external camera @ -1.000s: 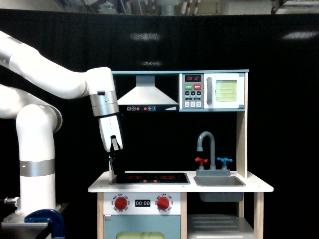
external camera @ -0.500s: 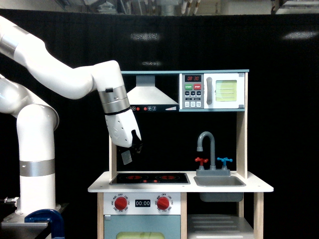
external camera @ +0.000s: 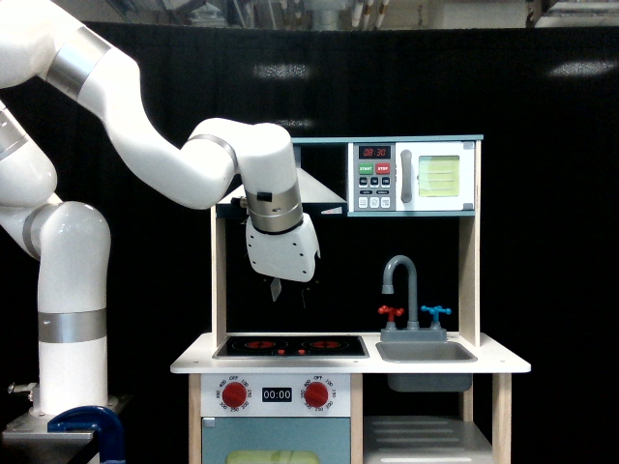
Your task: Turn on the faucet
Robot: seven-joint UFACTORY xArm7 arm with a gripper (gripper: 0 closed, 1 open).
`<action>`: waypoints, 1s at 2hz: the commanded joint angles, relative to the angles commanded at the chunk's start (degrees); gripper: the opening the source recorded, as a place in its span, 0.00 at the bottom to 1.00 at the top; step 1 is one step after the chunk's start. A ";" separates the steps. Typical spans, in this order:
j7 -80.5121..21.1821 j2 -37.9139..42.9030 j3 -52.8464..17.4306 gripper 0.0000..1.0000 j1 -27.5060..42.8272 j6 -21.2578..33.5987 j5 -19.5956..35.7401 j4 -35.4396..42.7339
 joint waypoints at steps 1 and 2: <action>-10.38 -0.21 -14.76 1.00 16.30 -0.94 5.00 4.11; -15.94 -12.34 -18.96 1.00 14.41 -6.64 9.16 -0.64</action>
